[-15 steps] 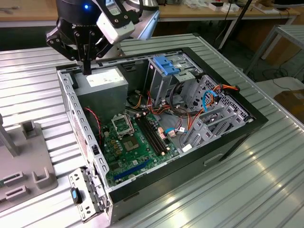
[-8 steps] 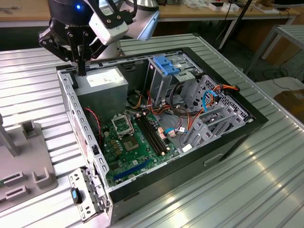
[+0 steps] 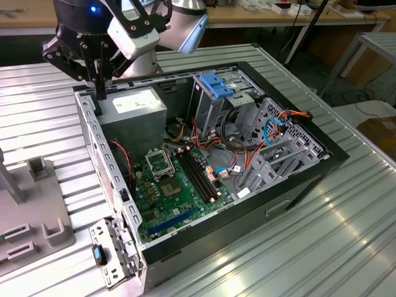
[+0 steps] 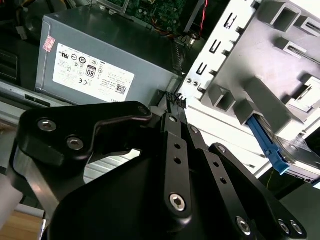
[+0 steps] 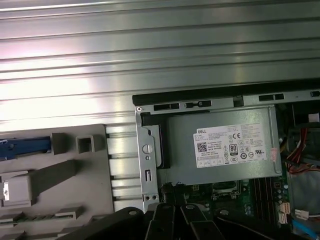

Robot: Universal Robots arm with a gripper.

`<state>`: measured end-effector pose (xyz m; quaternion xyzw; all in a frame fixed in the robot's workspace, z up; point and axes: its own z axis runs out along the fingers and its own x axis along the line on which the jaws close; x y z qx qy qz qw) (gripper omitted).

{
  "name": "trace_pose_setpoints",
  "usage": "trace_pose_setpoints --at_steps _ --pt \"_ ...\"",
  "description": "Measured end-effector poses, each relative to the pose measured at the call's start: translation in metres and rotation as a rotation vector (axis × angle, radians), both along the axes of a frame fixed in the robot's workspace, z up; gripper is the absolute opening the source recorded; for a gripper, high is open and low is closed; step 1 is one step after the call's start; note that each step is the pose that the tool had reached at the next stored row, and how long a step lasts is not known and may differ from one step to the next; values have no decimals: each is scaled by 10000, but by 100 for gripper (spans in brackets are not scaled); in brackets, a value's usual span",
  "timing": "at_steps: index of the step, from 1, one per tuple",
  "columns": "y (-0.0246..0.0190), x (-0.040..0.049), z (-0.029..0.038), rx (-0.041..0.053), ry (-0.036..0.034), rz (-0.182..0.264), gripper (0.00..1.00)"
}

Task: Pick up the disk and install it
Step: 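Reach for the disk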

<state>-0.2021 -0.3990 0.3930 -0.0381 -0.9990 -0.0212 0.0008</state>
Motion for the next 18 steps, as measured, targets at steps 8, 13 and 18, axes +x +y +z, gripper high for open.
trace_pose_setpoints --at_steps 8,13,18 --pt "0 -109 0 0 0 -1 11" --pt "0 -211 0 0 0 -1 11" --pt "0 -314 0 0 0 -1 11"
